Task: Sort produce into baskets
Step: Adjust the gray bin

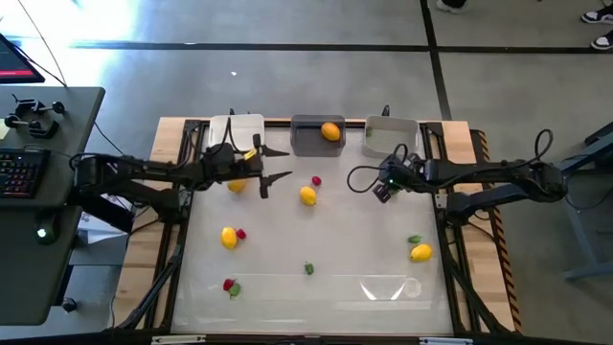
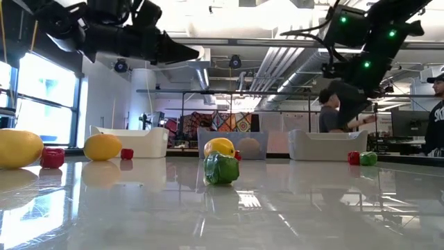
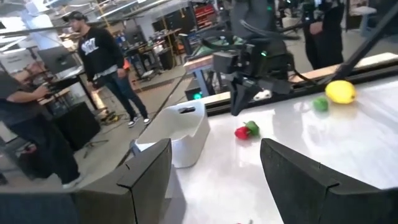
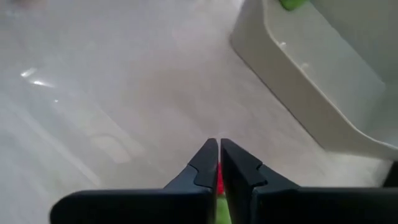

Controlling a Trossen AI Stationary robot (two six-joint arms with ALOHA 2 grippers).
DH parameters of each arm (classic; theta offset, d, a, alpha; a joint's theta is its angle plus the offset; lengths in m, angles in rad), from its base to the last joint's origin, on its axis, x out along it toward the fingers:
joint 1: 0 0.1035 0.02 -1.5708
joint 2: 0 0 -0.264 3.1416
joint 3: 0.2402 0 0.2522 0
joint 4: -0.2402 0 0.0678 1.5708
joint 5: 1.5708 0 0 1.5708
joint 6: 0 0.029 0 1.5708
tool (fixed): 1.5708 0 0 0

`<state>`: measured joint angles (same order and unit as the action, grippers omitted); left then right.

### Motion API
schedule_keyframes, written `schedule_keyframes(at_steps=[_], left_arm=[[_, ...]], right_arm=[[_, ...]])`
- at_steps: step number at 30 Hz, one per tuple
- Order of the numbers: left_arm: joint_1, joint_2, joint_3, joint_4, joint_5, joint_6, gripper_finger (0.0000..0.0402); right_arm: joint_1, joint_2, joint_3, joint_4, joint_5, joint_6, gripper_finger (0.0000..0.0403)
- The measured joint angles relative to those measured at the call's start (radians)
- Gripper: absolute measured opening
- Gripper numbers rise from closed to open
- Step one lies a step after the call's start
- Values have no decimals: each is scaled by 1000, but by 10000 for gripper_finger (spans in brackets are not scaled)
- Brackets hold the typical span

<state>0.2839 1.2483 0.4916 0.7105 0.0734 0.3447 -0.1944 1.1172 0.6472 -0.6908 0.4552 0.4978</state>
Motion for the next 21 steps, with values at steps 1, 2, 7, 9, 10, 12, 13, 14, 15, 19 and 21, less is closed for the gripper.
schedule_keyframes(at_steps=[1, 2, 7, 9, 10, 12, 13, 14, 15, 19, 21], left_arm=[[4, 5, 7, 1, 0, -2, 234], [8, 10, 11, 2, 0, -6, 234], [20, 36, 21, 0, 0, -10, 234], [24, 43, 21, -3, 1, -10, 234], [25, 47, 21, -2, 1, -10, 234], [25, 50, 21, -2, 2, -17, 234], [25, 50, 21, -3, 2, -27, 234], [25, 50, 21, -3, 2, -44, 234], [25, 50, 21, -2, 2, -67, 234], [25, 50, 19, -5, 2, -138, 234], [25, 50, 19, -12, -3, -127, 234]], right_arm=[[0, 0, 0, -6, 6, 10, 16], [0, 0, 0, -9, 9, 21, 22], [-4, 0, 0, 0, 41, 25, 59], [-10, 0, 0, 15, 63, 20, 77], [-16, 0, 0, 31, 69, 17, 85], [-28, 0, 0, 77, 81, -8, 99], [-38, 0, 0, 109, 89, -28, 105], [-47, 0, 0, 141, 95, -47, 109], [-60, 0, 0, 175, 99, -66, 112], [-108, 0, 0, 304, 114, -142, 110], [-128, 0, 0, 362, 133, -196, 103]])
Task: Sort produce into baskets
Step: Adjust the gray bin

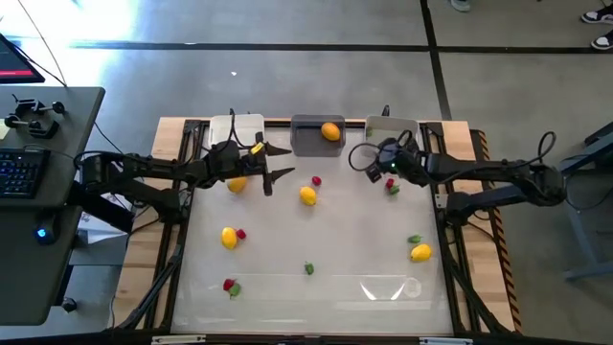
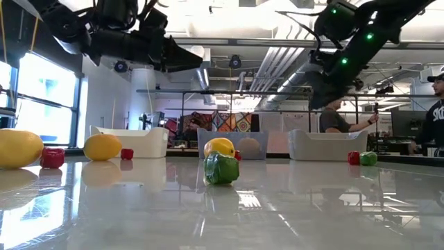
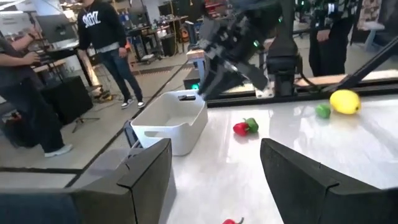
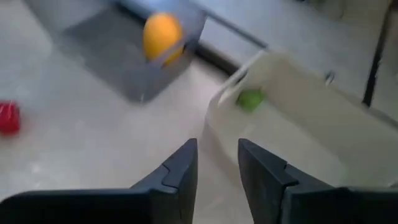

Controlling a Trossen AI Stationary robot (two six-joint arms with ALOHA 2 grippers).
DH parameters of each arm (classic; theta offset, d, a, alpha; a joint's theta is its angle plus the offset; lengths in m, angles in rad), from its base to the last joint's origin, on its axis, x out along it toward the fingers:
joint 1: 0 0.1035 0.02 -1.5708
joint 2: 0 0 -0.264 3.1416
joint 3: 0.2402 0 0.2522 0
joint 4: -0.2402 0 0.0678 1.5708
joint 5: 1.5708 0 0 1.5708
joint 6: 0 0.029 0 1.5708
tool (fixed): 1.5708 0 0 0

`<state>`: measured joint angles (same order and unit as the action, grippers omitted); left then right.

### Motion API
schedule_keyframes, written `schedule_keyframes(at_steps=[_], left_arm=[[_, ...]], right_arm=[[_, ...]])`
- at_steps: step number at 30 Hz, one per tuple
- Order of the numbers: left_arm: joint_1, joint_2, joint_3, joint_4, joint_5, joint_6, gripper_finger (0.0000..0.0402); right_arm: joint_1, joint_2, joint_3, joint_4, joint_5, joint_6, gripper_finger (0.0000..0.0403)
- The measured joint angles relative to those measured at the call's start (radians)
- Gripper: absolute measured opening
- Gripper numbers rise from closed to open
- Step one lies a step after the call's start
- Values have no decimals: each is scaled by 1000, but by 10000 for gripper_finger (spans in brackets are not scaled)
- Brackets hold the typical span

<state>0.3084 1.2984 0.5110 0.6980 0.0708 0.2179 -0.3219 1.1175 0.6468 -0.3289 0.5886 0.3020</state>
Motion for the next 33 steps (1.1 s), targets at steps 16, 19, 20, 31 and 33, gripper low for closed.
schedule_keyframes(at_steps=[16, 19, 20, 31, 33], left_arm=[[27, 0, -2, -152, -58, 20, 119], [27, -1, -2, -163, -57, 32, 84], [27, -1, -2, -186, -57, 35, 73], [-7, -1, -9, -248, -84, -108, 2], [-39, 5, -9, -250, -83, -140, 3]], right_arm=[[-90, 49, -1, 244, 129, -60, 11], [-108, 73, -1, 297, 138, -98, 4], [-115, 77, -1, 324, 140, -103, 2], [-132, 186, -52, 442, 135, -112, 0], [-117, 207, -60, 454, 111, -128, 0]])
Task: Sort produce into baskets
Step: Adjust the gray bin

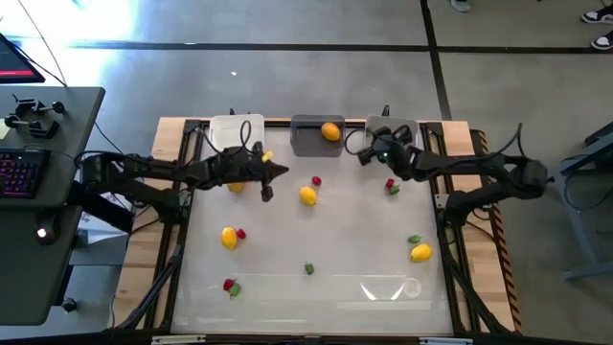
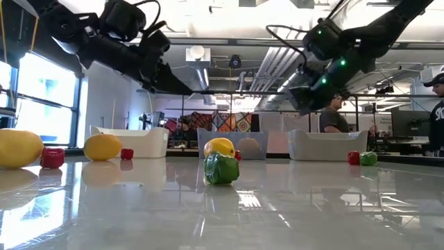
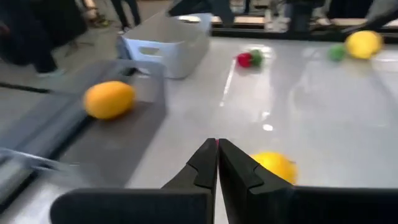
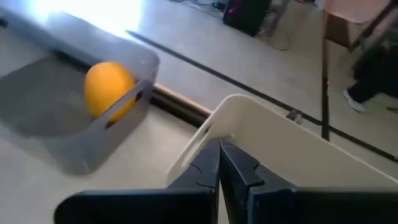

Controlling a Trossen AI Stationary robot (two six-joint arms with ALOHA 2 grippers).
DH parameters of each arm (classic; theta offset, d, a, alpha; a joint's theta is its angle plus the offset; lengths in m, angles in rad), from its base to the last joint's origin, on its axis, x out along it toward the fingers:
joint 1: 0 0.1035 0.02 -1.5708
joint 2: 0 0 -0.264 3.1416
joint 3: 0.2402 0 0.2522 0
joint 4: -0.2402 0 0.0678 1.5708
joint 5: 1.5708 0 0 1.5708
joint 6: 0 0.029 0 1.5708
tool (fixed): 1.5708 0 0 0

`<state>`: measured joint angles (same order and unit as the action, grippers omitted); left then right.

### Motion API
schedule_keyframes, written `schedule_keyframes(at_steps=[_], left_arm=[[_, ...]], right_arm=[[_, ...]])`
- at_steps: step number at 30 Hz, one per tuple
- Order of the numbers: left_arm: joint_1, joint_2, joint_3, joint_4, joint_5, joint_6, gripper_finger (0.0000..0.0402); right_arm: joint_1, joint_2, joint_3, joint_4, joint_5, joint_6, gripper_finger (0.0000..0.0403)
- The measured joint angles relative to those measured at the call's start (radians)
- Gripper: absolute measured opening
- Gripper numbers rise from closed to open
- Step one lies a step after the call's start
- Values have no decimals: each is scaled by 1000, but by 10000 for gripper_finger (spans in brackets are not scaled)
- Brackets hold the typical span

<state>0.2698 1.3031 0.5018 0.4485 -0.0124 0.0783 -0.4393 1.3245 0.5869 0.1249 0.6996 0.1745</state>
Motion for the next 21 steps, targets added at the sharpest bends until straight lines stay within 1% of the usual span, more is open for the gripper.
schedule_keyframes(at_steps=[4, 7, 9, 11, 13, 15, 17, 20, 21], left_arm=[[-51, 4, 0, 94, 0, 77, 3], [-70, -6, 1, 156, 0, 88, 3], [-78, -10, 1, 181, 0, 83, 3], [-82, -10, 1, 204, 0, 84, 3], [-82, -10, 4, 209, 0, 89, 3], [-82, -10, 10, 209, 0, 90, 3], [-82, -10, 10, 209, 0, 101, 3], [-79, -10, 10, 207, 0, 107, 3], [-76, -10, 10, 205, 0, 107, 3]], right_arm=[[46, -3, 0, -38, -7, 6, 0], [79, -32, 0, -133, 7, 54, 0], [67, -53, 0, -203, 31, 79, 0], [17, -76, 18, -282, 14, 120, 0], [-59, -90, 51, -372, -78, 166, 0], [-142, -90, 79, -444, -165, 171, 0], [-226, -89, 101, -467, -272, 129, 0], [-339, -87, 132, -465, -471, 80, 2], [-367, -82, 143, -468, -508, 69, 6]])
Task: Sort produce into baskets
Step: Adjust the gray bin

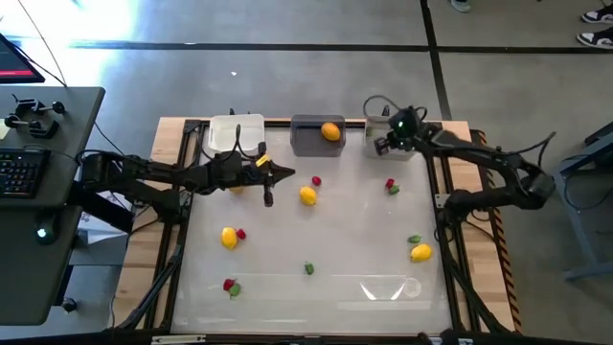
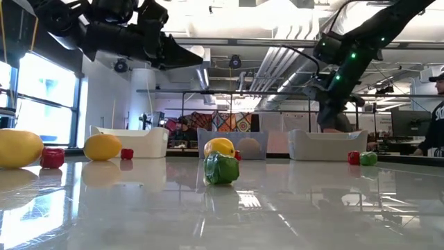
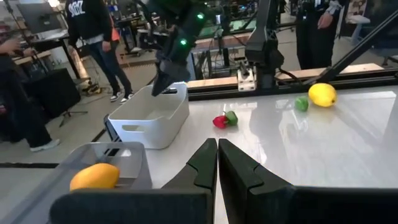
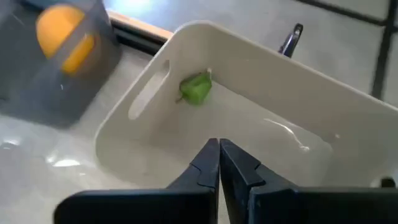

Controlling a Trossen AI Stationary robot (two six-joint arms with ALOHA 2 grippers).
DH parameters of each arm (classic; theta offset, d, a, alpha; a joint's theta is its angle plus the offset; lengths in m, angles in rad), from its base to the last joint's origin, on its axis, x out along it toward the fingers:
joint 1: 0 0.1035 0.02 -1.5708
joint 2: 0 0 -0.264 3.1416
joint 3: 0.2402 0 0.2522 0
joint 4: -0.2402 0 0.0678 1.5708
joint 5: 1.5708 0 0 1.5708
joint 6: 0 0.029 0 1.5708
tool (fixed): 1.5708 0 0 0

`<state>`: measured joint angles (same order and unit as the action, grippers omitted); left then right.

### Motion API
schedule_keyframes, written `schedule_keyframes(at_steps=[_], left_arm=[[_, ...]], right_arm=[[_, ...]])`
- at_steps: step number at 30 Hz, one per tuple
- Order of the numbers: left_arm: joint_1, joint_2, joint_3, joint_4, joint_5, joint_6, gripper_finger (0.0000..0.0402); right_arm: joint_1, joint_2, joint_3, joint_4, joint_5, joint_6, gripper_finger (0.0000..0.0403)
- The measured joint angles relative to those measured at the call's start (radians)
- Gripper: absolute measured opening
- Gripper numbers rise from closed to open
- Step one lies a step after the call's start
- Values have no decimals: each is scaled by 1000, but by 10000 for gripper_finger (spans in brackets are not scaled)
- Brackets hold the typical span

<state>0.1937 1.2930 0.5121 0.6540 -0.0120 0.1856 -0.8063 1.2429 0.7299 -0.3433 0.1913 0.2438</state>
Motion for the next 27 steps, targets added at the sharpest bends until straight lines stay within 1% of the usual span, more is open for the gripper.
schedule_keyframes(at_steps=[2, 4, 9, 11, 13, 16, 19, 22, 25, 27], left_arm=[[10, 0, 0, -9, 0, -2, 3], [28, 0, 0, -17, 0, -16, 3], [86, 0, 0, -75, 0, -26, 3], [111, 0, 0, -93, 0, -26, 3], [133, 0, 0, -110, 0, -26, 3], [159, 0, 0, -122, -1, -26, 3], [175, 0, 0, -139, 0, -26, 3], [181, 0, 0, -145, 0, -25, 3], [181, 0, 0, -142, 0, -25, 3], [181, 0, 0, -140, 0, -24, 3]], right_arm=[[-36, 18, 23, -21, -33, -34, 23], [-57, 41, 49, -71, -49, -65, 50], [-76, 136, 156, -239, -70, -60, 132], [-90, 191, 207, -314, -100, -37, 156], [-107, 249, 252, -366, -125, -23, 170], [-134, 338, 299, -423, -154, -24, 176], [-153, 409, 328, -437, -203, -26, 174], [-159, 460, 343, -468, -211, -38, 170], [-158, 483, 350, -482, -214, -67, 155], [-158, 494, 350, -492, -229, -87, 135]])
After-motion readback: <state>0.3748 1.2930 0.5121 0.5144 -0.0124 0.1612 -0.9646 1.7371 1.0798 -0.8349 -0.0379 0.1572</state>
